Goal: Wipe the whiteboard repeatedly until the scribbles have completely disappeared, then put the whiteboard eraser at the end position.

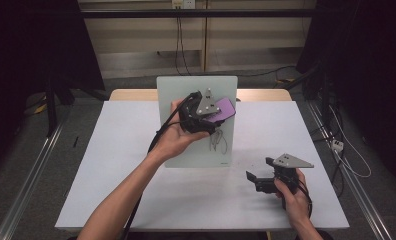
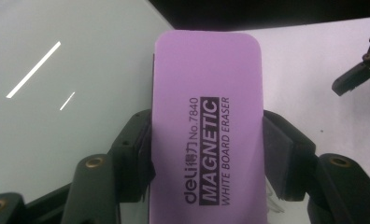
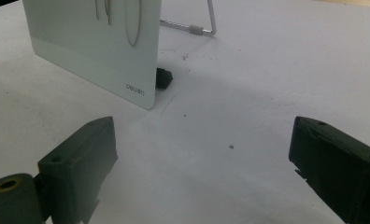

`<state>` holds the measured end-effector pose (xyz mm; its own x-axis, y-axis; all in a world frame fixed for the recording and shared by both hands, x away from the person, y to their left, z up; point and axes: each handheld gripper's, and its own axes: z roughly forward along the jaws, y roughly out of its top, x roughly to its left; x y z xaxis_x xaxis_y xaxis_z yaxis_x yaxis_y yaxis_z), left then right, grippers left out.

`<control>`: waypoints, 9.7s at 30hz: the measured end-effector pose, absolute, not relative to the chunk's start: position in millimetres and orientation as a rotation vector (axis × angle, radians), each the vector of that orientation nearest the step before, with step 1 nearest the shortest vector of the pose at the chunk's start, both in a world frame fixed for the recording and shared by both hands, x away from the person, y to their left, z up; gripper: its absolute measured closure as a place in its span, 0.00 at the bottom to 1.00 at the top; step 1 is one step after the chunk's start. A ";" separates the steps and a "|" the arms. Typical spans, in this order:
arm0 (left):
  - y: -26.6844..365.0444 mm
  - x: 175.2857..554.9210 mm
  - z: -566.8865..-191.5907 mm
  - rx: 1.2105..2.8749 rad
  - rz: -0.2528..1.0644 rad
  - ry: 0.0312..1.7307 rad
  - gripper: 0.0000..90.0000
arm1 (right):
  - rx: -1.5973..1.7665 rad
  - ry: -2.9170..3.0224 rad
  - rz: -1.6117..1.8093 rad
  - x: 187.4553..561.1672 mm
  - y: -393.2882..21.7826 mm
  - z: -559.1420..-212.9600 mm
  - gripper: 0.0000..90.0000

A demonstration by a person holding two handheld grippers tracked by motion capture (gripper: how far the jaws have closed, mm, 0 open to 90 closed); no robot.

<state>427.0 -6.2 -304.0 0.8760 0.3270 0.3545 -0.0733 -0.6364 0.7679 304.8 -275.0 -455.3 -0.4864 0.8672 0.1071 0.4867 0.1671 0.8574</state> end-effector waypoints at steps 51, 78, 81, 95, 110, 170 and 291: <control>17.6 405.6 -357.3 2.321 0.552 0.152 0.45 | 1.280 2.038 1.256 303.3 -275.4 -454.7 0.08; 9.8 415.4 -332.6 2.291 0.557 0.174 0.46 | 1.280 2.037 1.254 304.0 -275.3 -454.9 0.08; 5.8 413.9 -336.9 2.295 0.557 0.163 0.45 | 1.278 2.040 1.254 303.8 -275.0 -454.8 0.08; -20.1 396.5 -386.2 2.418 0.442 0.074 0.45 | 1.277 2.034 1.260 303.1 -275.5 -454.5 0.08; -0.5 406.2 -354.1 2.357 0.514 0.176 0.46 | 1.276 2.035 1.260 303.2 -275.8 -454.5 0.08; -6.9 400.8 -364.2 2.409 0.537 0.121 0.46 | 1.265 2.042 1.256 303.3 -274.9 -454.5 0.08; 78.6 389.9 -374.7 2.283 0.170 0.337 0.45 | 1.289 2.030 1.271 307.0 -273.9 -455.0 0.09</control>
